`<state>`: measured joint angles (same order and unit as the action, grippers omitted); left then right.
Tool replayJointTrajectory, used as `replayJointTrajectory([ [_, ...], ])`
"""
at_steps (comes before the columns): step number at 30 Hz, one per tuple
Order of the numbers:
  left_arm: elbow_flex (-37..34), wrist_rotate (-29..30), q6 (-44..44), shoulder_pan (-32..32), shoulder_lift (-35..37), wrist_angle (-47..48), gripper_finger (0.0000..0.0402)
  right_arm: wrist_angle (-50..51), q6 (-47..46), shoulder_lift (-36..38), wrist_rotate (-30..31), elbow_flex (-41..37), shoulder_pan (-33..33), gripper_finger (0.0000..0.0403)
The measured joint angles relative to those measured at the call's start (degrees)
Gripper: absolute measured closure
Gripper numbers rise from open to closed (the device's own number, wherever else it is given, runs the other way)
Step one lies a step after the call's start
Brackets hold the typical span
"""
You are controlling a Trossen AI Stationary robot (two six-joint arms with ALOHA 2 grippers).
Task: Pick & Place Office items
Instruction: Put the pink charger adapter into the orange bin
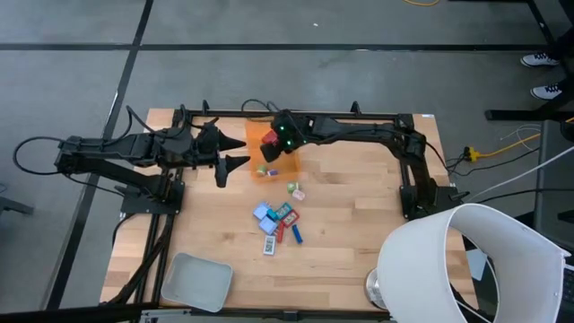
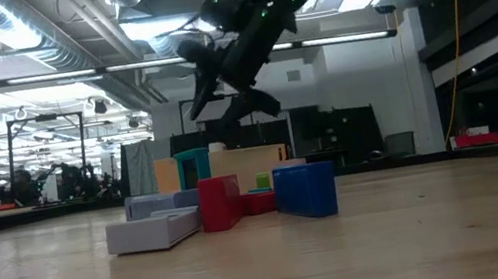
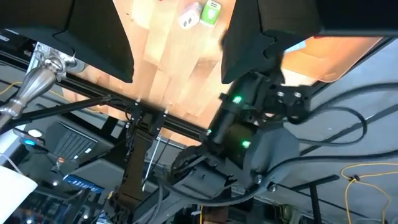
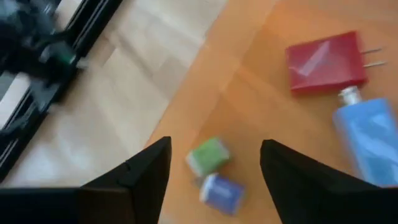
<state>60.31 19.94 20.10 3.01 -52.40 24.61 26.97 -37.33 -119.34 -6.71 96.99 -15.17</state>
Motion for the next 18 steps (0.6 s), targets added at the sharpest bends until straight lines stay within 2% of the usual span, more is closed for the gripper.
replayJointTrajectory([
  [5, 0.0, -0.7, -0.3, -1.0, 0.0, 0.4, 0.0164, 13.6, 5.3, 3.7, 1.7, 0.0, 5.2, 0.0178],
  [11, 0.0, -2.3, -0.8, -2.0, 0.0, 0.5, 0.0164, 26.3, 7.8, 5.4, 7.3, -0.1, 15.0, 0.0164],
  [14, 0.0, -2.4, -1.7, -2.0, 0.0, 0.5, 0.0164, 27.3, 6.7, 5.4, 10.1, -0.1, 19.0, 0.0153],
  [18, 0.0, -3.7, -1.9, -2.0, 0.0, 0.5, 0.0164, 27.5, 3.7, 5.3, 12.0, -1.6, 20.2, 0.0147],
])
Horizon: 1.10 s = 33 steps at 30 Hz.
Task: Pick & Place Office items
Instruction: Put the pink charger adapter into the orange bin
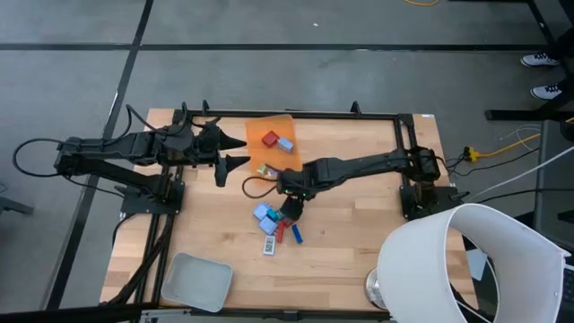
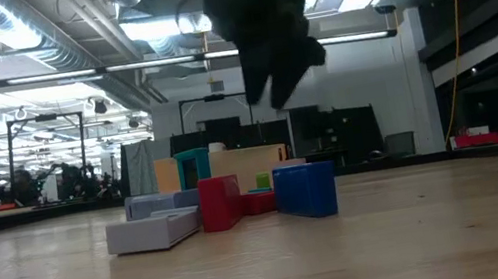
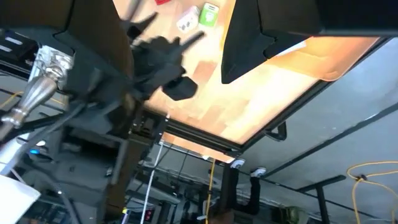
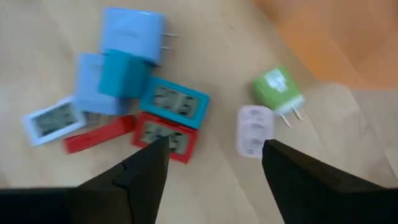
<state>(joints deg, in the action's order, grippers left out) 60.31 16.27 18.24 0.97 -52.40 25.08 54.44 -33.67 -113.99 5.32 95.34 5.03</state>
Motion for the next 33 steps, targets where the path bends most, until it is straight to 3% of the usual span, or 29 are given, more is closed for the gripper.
replayJointTrajectory([
  [27, 0.0, -0.8, 0.0, 0.0, 0.0, 0.0, 0.0164, -16.4, -6.3, -0.2, -3.3, -16.9, -3.8, 0.0147],
  [33, 0.0, -0.7, 0.0, 0.0, 0.0, 0.0, 0.0164, -19.2, -9.6, -0.2, -3.4, -19.7, -3.9, 0.0167],
])
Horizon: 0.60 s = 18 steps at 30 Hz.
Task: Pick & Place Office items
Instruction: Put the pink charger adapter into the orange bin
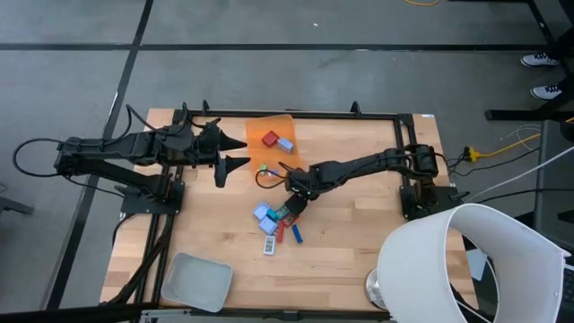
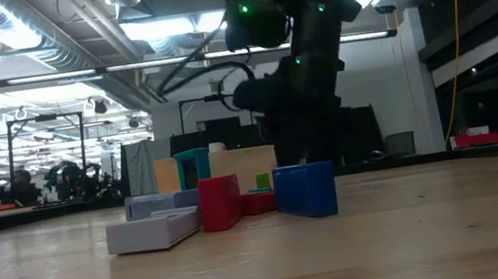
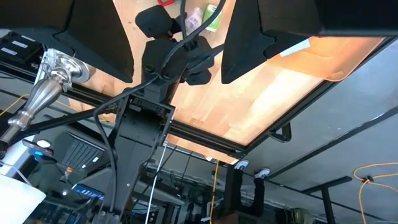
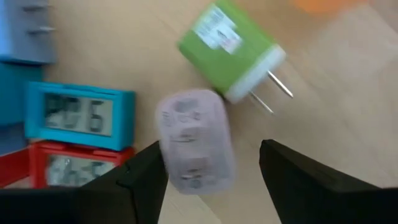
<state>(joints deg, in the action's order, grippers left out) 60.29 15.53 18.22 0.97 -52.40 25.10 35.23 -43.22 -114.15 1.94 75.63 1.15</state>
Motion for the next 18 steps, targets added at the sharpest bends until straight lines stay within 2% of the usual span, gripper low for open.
replayJointTrajectory([
  [5, 0.0, 0.0, -0.2, 0.0, 0.0, 0.0, 0.0164, -2.6, -1.5, 0.0, 0.0, -1.5, 0.0, 0.021],
  [11, 0.0, 0.0, -0.1, 0.0, 0.0, 0.0, 0.0164, -4.3, -2.8, 0.0, 0.1, -1.5, 0.0, 0.0279],
  [14, 0.0, 0.0, -0.1, 0.0, 0.0, 0.0, 0.0164, -4.7, -2.8, 0.0, -0.1, -1.5, 0.0, 0.0284],
  [18, 0.0, 0.0, 0.0, 0.0, 0.0, 0.0, 0.0164, -4.8, -2.9, 0.0, -3.6, -1.5, 0.3, 0.0284],
])
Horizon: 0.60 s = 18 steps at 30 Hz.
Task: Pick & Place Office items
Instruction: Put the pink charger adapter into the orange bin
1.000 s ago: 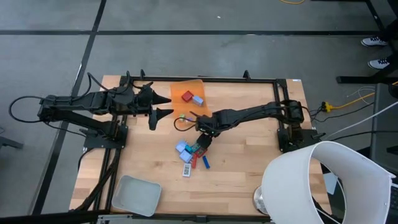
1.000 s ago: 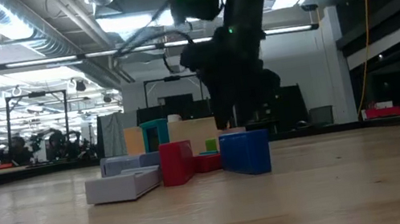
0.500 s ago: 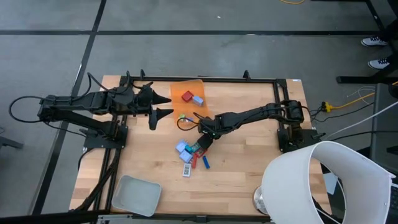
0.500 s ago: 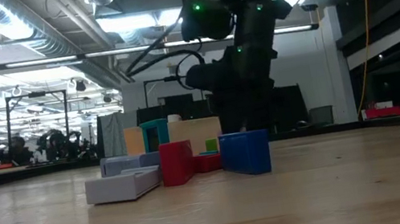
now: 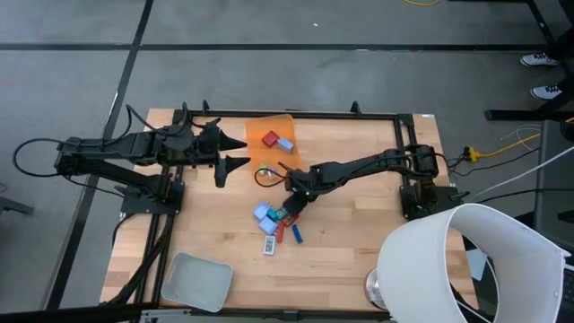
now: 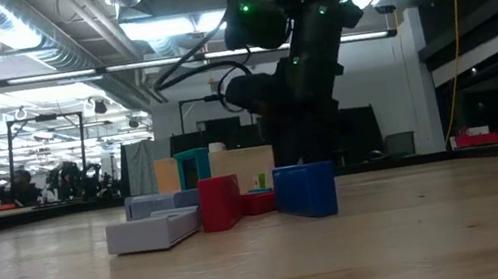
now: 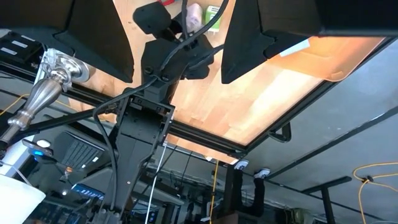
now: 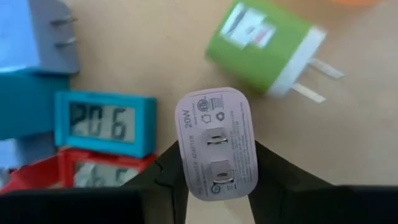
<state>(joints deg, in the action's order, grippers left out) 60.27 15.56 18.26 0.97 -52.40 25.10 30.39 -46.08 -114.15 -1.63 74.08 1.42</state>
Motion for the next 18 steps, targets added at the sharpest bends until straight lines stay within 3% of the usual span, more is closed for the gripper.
replayJointTrajectory([
  [6, 0.0, -0.1, 0.0, 0.0, 0.0, 0.0, 0.0164, 0.0, -3.2, 1.1, -5.4, 0.0, 4.2, 0.0284],
  [9, 0.0, -0.1, 0.0, 0.0, 0.0, 0.0, 0.0164, -1.3, -6.0, 3.0, -4.9, 0.0, 7.1, 0.0284],
  [13, 0.0, -0.1, 0.0, 0.0, 0.0, 0.0, 0.0164, -4.0, -8.4, 7.1, 0.8, 0.0, 9.6, 0.0284],
  [18, 0.0, -0.1, 0.0, 0.0, 0.0, 0.0, 0.0164, -4.2, -9.3, 11.7, 9.0, 0.0, 8.2, 0.0284],
])
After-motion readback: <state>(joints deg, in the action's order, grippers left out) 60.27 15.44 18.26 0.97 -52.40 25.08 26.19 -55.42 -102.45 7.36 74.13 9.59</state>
